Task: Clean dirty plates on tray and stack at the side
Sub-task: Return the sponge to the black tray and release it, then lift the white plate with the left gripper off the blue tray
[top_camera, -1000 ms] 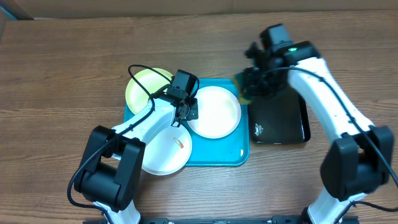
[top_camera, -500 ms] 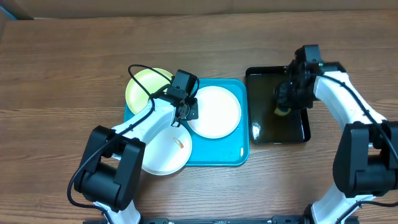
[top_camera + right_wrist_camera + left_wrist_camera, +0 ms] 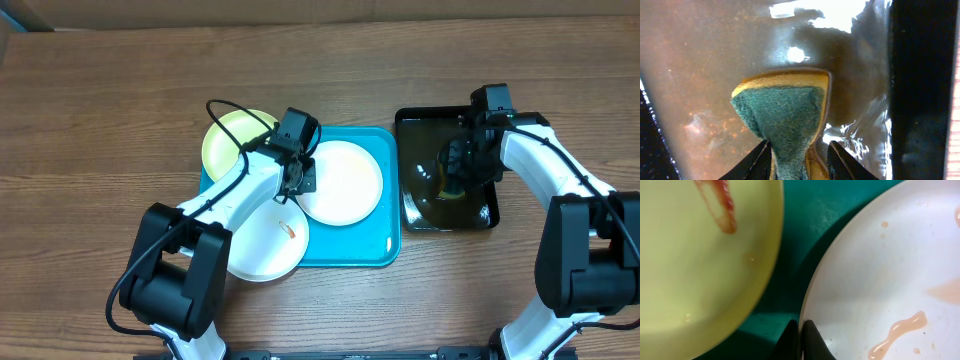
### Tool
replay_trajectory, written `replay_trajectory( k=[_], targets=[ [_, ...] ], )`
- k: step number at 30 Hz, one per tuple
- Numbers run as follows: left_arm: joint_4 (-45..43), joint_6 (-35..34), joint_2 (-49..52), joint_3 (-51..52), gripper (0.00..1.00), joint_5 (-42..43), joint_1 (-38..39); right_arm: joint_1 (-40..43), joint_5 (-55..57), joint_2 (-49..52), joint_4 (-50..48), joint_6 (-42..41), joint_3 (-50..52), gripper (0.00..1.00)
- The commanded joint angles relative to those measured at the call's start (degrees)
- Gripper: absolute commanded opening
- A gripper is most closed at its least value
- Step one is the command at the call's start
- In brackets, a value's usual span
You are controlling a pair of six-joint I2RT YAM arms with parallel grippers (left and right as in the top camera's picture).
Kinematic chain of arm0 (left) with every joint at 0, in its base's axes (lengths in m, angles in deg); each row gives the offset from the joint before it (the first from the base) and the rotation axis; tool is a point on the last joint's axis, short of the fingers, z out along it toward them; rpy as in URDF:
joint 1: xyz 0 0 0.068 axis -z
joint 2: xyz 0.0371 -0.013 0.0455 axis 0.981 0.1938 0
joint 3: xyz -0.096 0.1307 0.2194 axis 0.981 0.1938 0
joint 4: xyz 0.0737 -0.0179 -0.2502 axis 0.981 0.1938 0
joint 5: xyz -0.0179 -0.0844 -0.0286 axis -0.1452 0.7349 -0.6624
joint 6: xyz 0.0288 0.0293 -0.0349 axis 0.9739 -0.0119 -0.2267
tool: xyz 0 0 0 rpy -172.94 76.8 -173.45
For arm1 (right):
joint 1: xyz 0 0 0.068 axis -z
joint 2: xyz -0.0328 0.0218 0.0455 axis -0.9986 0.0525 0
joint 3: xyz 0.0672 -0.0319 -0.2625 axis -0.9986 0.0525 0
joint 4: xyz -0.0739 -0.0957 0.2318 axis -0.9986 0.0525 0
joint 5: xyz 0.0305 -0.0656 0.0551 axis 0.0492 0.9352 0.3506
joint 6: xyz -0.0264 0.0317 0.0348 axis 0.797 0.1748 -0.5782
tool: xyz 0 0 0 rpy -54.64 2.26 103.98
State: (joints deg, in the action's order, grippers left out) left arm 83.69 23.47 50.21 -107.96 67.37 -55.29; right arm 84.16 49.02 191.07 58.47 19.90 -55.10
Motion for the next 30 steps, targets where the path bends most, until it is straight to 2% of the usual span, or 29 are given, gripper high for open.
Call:
replay_trajectory(
  k=[1,7,11,13,15,21,24,27,30],
  targets=[
    [1.09,1.09,-2.01,-3.96,0.04,-5.05,0.11,0.28,1.03,-0.63,0.5,-1.97,-1.86,0.39],
    [3.41,2.43,-2.08,-6.64,0.04,-5.4,0.17,0.74,1.07,-0.63,7.72,-4.28,-10.1,0.45],
    [2.84,2.4,-2.08,-6.82,0.04,-9.38,0.17,2.1,0.98,-0.63,10.88,-5.51,-14.69,0.49],
    [2.95,2.43,-2.27,-6.82,0.04,-11.02,0.17,2.71,0.63,-0.63,11.74,-5.42,-15.54,0.49],
    [2.91,2.43,-2.4,-6.82,0.04,-12.39,0.17,3.34,0.66,-0.63,12.39,-5.4,-15.63,0.55],
    [2.36,3.08,-3.04,-6.88,0.04,-14.84,0.17,5.95,0.61,-0.63,13.22,-5.44,-15.63,0.56],
    [3.39,3.08,-4.04,-7.43,0.04,-12.59,0.15,7.67,0.63,-0.63,12.57,-5.42,-15.63,0.65],
    [4.92,3.43,-5.77,-8.66,0.04,-10.14,0.11,9.16,0.68,-0.63,11.54,-5.42,-15.61,0.99],
    [6.56,3.5,-7.69,-10.34,0.04,-9.73,0.11,9.99,0.66,-0.63,11.45,-5.42,-15.61,1.0]
  ],
)
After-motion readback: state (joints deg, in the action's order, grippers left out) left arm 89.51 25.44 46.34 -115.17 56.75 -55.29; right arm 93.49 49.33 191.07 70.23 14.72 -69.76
